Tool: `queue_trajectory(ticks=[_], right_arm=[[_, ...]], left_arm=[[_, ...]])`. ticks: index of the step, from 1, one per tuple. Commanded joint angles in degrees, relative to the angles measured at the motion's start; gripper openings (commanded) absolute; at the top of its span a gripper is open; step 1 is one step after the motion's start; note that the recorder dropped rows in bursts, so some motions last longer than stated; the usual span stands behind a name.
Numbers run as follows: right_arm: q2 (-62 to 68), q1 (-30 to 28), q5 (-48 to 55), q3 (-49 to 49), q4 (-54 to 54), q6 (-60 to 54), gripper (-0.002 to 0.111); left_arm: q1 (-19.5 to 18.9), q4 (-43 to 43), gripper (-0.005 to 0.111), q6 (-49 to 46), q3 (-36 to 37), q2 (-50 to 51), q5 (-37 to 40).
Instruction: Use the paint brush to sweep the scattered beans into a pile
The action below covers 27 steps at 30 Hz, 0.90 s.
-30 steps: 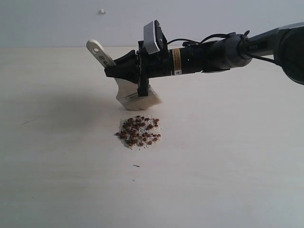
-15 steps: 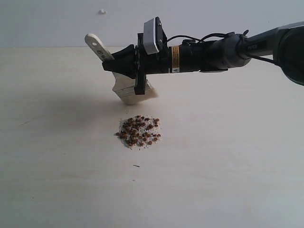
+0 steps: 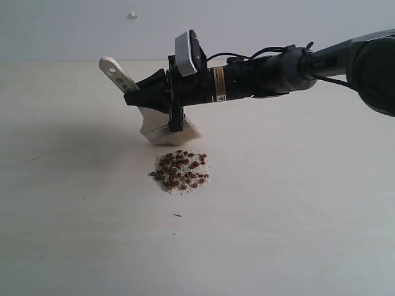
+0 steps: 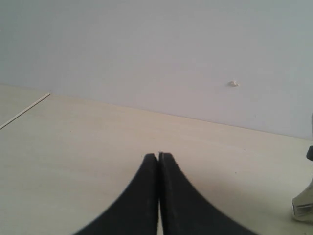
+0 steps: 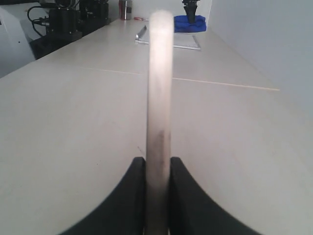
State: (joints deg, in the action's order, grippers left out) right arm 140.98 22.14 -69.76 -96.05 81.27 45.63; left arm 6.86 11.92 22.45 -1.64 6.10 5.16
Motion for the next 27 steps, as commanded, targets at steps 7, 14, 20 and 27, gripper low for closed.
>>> queue_trajectory(ticks=[7, 14, 20, 27], right_arm=[[-3.34, 0.08, -0.2, 0.14, 4.81, 4.69, 0.0], [-5.25, 0.08, -0.2, 0.14, 4.22, 5.23, 0.0], [-6.77, -0.48, -0.2, 0.14, 3.2, 9.09, 0.0], [-13.79, -6.37, 7.92, 0.29, 9.26, 38.85, 0.0]], left_arm=[[0.24, -0.34, 0.0, 0.17, 0.26, -0.17, -0.03], [0.24, -0.34, 0.0, 0.17, 0.26, -0.17, -0.03], [0.24, -0.34, 0.0, 0.17, 0.26, -0.17, -0.03], [0.24, -0.34, 0.0, 0.17, 0.26, -0.17, -0.03]])
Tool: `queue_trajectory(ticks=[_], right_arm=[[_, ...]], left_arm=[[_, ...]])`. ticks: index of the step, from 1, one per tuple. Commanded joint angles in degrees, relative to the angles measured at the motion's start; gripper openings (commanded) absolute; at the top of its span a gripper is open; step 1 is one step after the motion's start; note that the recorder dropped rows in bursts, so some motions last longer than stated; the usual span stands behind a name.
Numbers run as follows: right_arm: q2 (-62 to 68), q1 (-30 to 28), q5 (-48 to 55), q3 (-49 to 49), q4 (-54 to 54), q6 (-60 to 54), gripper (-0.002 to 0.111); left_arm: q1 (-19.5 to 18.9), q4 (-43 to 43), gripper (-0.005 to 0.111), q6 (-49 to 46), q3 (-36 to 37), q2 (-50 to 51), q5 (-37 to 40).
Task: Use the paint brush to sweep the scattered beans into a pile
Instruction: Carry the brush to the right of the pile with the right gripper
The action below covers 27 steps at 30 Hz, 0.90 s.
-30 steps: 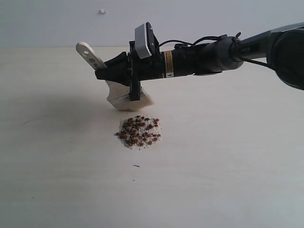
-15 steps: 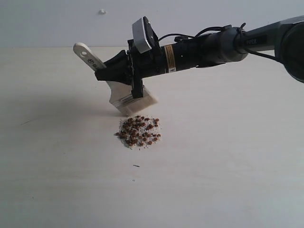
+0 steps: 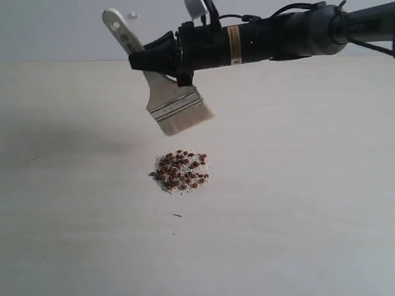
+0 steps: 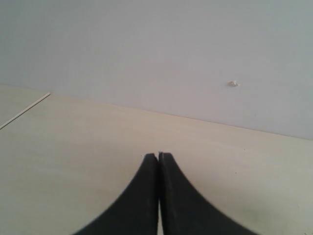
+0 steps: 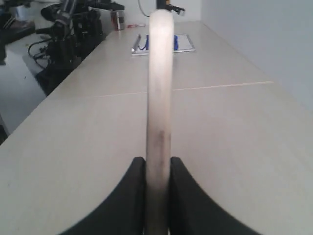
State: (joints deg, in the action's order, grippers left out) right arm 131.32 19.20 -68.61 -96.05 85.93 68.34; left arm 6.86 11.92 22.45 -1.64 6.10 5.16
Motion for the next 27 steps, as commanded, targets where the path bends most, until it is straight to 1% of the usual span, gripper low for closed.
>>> queue_trajectory(ticks=[1, 2, 3, 5, 7, 10, 14, 19, 21, 24, 27], right_arm=[[-4.98, -4.27, 9.15, 0.29, 8.07, 21.54, 0.0], [-6.57, -5.3, 12.76, 0.29, 13.74, 30.3, 0.0], [-7.54, -5.95, 15.73, 0.4, 14.02, 35.68, 0.0], [-9.16, -8.85, 16.46, 1.47, 14.02, 47.32, 0.0], [-9.52, -10.88, 15.94, 1.47, 14.02, 53.69, 0.0], [-10.28, -13.12, 16.73, 4.6, 14.02, 53.69, 0.0], [-12.89, -15.85, 25.95, 14.65, 14.02, 53.69, 0.0], [-17.24, -16.15, 39.1, 24.19, 14.02, 53.69, 0.0], [-18.97, -15.86, 41.23, 27.8, 12.5, 53.69, 0.0], [-20.87, -15.89, 38.58, 31.35, 11.4, 53.69, 0.0], [-21.41, -15.89, 30.1, 32.99, 12.32, 53.69, 0.0]], left_arm=[[0.24, -0.34, 0.0, 0.17, 0.26, -0.17, -0.03], [0.24, -0.34, 0.0, 0.17, 0.26, -0.17, -0.03], [0.24, -0.34, 0.0, 0.17, 0.26, -0.17, -0.03], [0.24, -0.34, 0.0, 0.17, 0.26, -0.17, -0.03], [0.24, -0.34, 0.0, 0.17, 0.26, -0.17, -0.03], [0.24, -0.34, 0.0, 0.17, 0.26, -0.17, -0.03], [0.24, -0.34, 0.0, 0.17, 0.26, -0.17, -0.03], [0.24, -0.34, 0.0, 0.17, 0.26, -0.17, -0.03], [0.24, -0.34, 0.0, 0.17, 0.26, -0.17, -0.03], [0.24, -0.34, 0.0, 0.17, 0.26, -0.17, -0.03], [0.24, -0.34, 0.0, 0.17, 0.26, -0.17, -0.03]])
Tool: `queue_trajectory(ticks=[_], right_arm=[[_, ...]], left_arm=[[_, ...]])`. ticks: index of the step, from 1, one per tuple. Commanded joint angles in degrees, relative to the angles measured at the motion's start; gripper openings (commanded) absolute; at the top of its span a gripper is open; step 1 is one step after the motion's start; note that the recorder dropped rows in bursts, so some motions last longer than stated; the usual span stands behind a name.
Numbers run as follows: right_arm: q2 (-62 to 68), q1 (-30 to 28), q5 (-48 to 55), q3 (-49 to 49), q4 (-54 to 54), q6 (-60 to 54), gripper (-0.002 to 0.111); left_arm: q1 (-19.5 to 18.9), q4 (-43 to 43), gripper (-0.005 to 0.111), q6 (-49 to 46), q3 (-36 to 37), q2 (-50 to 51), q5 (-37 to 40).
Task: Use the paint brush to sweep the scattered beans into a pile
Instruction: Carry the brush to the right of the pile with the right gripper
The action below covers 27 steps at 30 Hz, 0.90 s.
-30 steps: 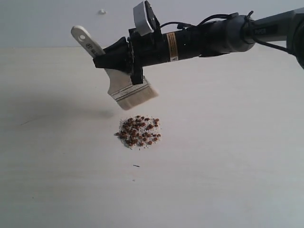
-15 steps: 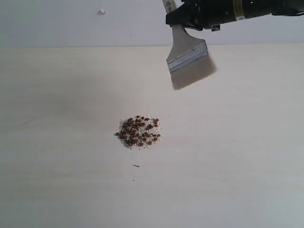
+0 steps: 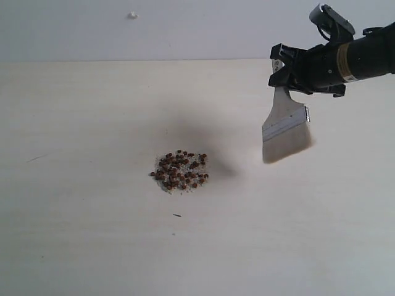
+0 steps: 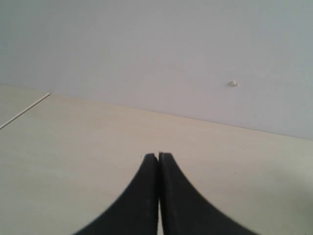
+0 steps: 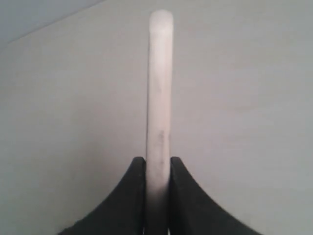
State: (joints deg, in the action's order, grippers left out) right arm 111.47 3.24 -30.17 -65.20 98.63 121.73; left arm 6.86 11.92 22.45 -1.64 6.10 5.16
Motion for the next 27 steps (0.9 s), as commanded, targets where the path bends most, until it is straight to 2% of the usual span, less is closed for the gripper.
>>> queue_trajectory(ticks=[1, 3, 6, 13, 18, 27], right_arm=[[-1.56, 0.07, -12.08, 2.56, -0.38, 0.3, 0.0], [-1.56, 0.07, -17.68, 3.91, -0.38, 0.3, 0.0], [-1.56, 0.07, -20.19, 6.43, 0.2, 0.3, 0.0], [-1.56, 0.07, -14.01, 13.82, -1.47, 0.3, 0.0], [-1.56, 0.15, -12.21, 18.49, -8.98, -2.45, 0.0], [-1.56, 8.75, -5.41, 20.25, -14.61, -5.94, 0.0]], left_arm=[[0.24, -0.34, 0.0, 0.17, 0.26, -0.17, -0.03], [0.24, -0.34, 0.0, 0.17, 0.26, -0.17, -0.03], [0.24, -0.34, 0.0, 0.17, 0.26, -0.17, -0.03], [0.24, -0.34, 0.0, 0.17, 0.26, -0.17, -0.03], [0.24, -0.34, 0.0, 0.17, 0.26, -0.17, -0.03], [0.24, -0.34, 0.0, 0.17, 0.26, -0.17, -0.03]])
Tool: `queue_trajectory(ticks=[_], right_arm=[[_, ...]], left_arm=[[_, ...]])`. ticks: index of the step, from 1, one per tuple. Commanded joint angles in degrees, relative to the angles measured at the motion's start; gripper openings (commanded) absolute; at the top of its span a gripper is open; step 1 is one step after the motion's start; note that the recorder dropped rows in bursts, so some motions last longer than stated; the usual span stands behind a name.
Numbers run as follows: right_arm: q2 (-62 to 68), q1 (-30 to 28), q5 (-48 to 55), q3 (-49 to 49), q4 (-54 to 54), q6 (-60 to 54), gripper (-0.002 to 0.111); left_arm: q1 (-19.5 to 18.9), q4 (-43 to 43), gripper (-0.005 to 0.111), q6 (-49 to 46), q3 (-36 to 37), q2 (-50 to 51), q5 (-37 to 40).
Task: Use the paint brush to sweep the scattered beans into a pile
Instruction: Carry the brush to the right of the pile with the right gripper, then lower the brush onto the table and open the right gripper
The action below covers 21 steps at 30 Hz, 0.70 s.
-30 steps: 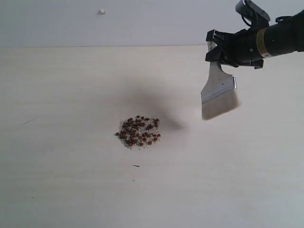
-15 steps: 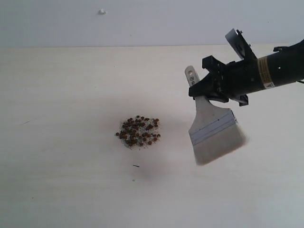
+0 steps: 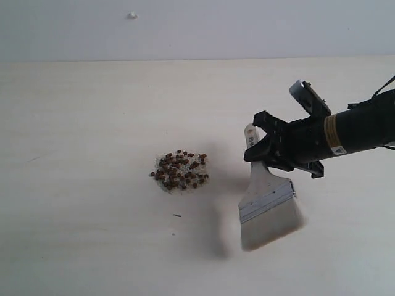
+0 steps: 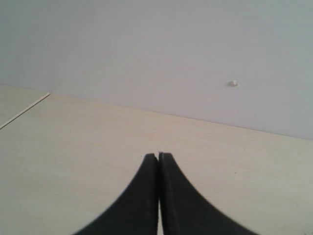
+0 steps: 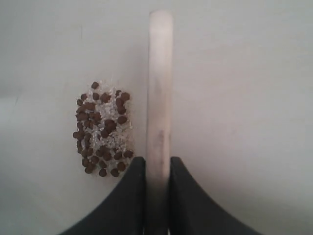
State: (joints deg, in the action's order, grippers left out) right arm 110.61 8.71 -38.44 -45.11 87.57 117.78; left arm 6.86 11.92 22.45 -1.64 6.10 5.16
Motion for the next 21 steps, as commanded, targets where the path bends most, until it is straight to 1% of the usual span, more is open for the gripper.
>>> queue_trajectory(ticks=[1, 4, 13, 18, 21], right_arm=[[-0.7, 3.65, 3.44, 0.17, -4.61, -2.69, 0.0], [-0.7, 3.99, 5.18, 0.17, -6.56, -2.98, 0.0], [-0.7, 4.21, 5.78, 0.17, -5.02, -2.03, 0.0], [-0.7, 7.82, 4.41, 0.17, -4.26, -2.18, 0.0], [-0.7, 9.01, 6.83, 0.17, -5.24, -2.18, 0.0]], left_arm=[[0.24, -0.34, 0.0, 0.17, 0.26, -0.17, -0.03], [0.24, -0.34, 0.0, 0.17, 0.26, -0.17, -0.03], [0.24, -0.34, 0.0, 0.17, 0.26, -0.17, -0.03], [0.24, -0.34, 0.0, 0.17, 0.26, -0.17, -0.03], [0.24, -0.34, 0.0, 0.17, 0.26, -0.17, -0.03]])
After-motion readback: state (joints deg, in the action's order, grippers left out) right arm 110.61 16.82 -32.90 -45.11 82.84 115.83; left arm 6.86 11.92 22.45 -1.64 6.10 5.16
